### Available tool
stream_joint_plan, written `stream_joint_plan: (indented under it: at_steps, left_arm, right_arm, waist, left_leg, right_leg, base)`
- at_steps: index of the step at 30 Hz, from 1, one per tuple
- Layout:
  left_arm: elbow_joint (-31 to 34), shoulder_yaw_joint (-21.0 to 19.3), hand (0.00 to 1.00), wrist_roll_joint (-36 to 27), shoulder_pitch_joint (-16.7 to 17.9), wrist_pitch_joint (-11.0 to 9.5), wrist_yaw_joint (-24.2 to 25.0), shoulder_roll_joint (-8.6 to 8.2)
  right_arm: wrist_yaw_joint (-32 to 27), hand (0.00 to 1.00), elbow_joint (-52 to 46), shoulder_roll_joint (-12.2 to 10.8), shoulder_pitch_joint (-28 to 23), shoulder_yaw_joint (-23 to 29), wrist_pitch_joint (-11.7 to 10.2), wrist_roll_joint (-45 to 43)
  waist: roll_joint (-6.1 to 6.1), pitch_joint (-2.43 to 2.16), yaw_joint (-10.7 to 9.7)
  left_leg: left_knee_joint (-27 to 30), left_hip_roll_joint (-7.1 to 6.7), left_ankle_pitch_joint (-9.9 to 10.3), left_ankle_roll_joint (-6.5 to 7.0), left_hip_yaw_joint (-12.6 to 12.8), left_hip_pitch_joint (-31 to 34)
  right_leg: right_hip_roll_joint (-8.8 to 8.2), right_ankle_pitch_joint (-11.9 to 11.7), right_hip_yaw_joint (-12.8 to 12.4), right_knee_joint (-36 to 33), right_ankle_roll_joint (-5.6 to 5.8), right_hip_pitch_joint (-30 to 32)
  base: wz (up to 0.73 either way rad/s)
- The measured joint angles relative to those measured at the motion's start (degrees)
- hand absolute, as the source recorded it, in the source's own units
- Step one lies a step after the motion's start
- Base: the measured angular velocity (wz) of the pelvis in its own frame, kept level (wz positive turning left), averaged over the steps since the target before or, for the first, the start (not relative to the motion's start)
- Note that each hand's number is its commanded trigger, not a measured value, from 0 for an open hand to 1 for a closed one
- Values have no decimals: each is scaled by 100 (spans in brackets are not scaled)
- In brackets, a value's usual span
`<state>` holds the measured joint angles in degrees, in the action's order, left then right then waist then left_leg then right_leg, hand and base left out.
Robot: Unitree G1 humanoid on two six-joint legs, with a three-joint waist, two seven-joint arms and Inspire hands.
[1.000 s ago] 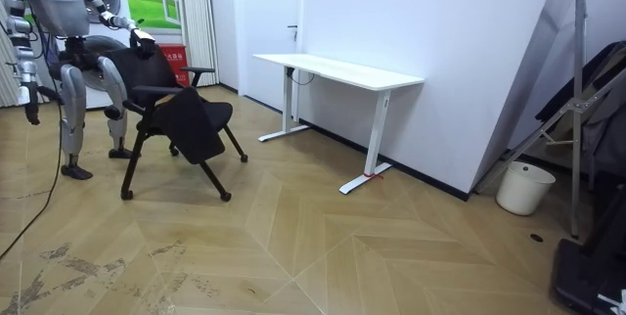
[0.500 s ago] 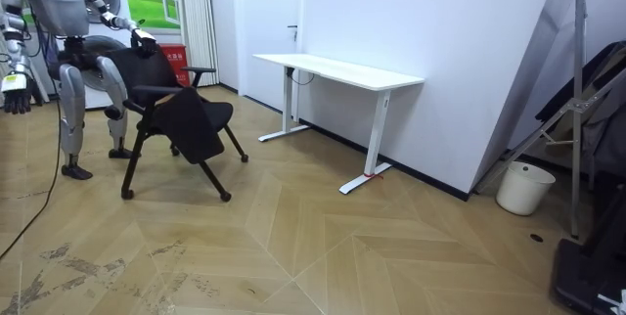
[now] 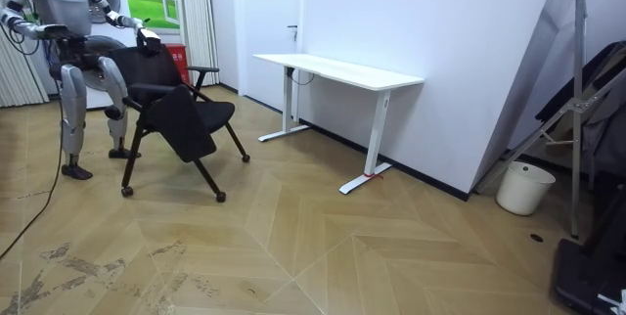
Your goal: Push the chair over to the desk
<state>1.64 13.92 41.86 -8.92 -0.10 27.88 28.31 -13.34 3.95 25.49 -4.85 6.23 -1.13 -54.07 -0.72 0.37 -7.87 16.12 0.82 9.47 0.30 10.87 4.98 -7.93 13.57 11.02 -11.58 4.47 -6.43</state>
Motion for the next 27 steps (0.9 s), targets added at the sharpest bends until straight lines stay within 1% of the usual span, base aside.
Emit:
stream_joint_plan:
  at_steps: [2,3,6,7,9,10,13,15,17,19,21,22,23,24,26,27]
  left_arm:
    - [1,25,100,-72,-1,-34,-5,45]
    - [10,44,100,-80,-1,-55,-17,64]
    - [11,45,100,-99,-2,-132,-21,79]
    - [11,58,100,-105,-2,-133,-21,92]
    - [11,115,100,-110,-2,-133,-21,108]
    - [14,136,100,-124,-4,-147,-21,109]
    - [21,146,100,-192,-13,-247,-20,147]
    - [21,148,100,-196,-20,-342,-21,147]
    - [21,148,100,-230,-21,-416,-22,164]
    - [21,151,100,-281,-26,-451,-23,183]
    - [20,178,100,-293,-55,-486,-23,194]
    - [20,218,100,-293,-98,-503,-23,194]
    - [20,245,100,-295,-116,-525,-23,195]
    - [25,263,100,-296,-130,-541,-22,220]
    - [93,269,100,-301,-133,-559,-19,269]
    - [116,286,100,-303,-139,-554,-19,271]
  right_arm:
    - [58,0,-218,55,136,-119,-23,1]
    - [97,0,-308,169,264,-236,-18,-4]
    - [247,0,-599,409,551,-439,-9,-88]
    - [270,0,-644,453,626,-497,-5,-87]
    - [324,0,-818,477,737,-582,-21,-80]
    - [353,0,-940,477,764,-621,-22,-66]
    - [535,0,-1128,504,826,-740,-65,-82]
    - [673,0,-1231,570,836,-836,-76,-163]
    - [810,0,-1280,669,907,-972,-85,-253]
    - [930,0,-1283,685,1065,-1106,-129,-238]
    - [1059,0,-1290,685,1180,-1191,-146,-224]
    - [1137,0,-1296,684,1208,-1212,-157,-215]
    - [1226,0,-1296,684,1215,-1236,-186,-189]
    - [1315,0,-1316,685,1214,-1284,-199,-145]
    - [1452,0,-1420,686,1217,-1408,-197,-127]
    - [1544,0,-1443,687,1217,-1475,-202,-119]
  waist:
    - [0,0,21]
    - [1,1,32]
    - [-1,2,72]
    - [-3,4,75]
    - [-17,13,109]
    - [-23,17,165]
    - [-17,22,248]
    - [-22,27,345]
    - [-21,28,373]
    - [-33,38,383]
    - [-51,49,388]
    - [-65,70,415]
    - [-77,87,457]
    - [-95,90,531]
    - [-140,93,602]
    - [-145,96,596]
  left_leg:
    - [-2,0,0,0,-7,0]
    - [-14,-2,0,0,-6,-2]
    - [-82,-8,-3,-4,-5,-31]
    - [-89,-8,-3,-5,-5,-48]
    - [-114,-11,-3,-5,-5,-125]
    - [-139,-11,-3,-5,-3,-154]
    - [-140,-12,-3,-5,-1,-150]
    - [-142,-11,-3,-5,-11,-150]
    - [-157,-12,-3,-5,-24,-149]
    - [-175,-12,-4,-6,-59,-164]
    - [-220,-19,-14,-23,-190,-185]
    - [-292,-17,-37,-55,-284,-229]
    - [-343,-3,-54,-80,-470,-271]
    - [-342,10,-56,-83,-636,-270]
    - [-348,-3,-55,-84,-627,-250]
    - [-369,-22,-55,-84,-626,-254]
  right_leg:
    - [1,0,-5,0,0,-1]
    - [1,0,-6,1,0,0]
    - [2,0,-4,4,0,0]
    - [1,0,-2,4,0,-12]
    - [1,0,16,4,0,-67]
    - [1,-1,24,6,-1,-83]
    - [0,-3,21,19,-1,-80]
    - [1,-3,31,19,-1,-78]
    - [4,-3,36,18,-1,-77]
    - [6,-3,63,1,-1,-78]
    - [16,-3,110,-47,-1,-75]
    - [23,-3,179,-153,-1,-42]
    - [37,-1,192,-269,0,14]
    - [59,-10,190,-293,-15,50]
    - [73,-59,208,-105,-50,-46]
    - [72,-60,217,-50,-50,-95]
  base:
    - [0]
    - [0]
    - [0]
    - [0]
    - [0]
    - [-3]
    - [0]
    - [0]
    - [4]
    - [4]
    - [10]
    - [8]
    - [-5]
    - [-15]
    - [-5]
    - [12]
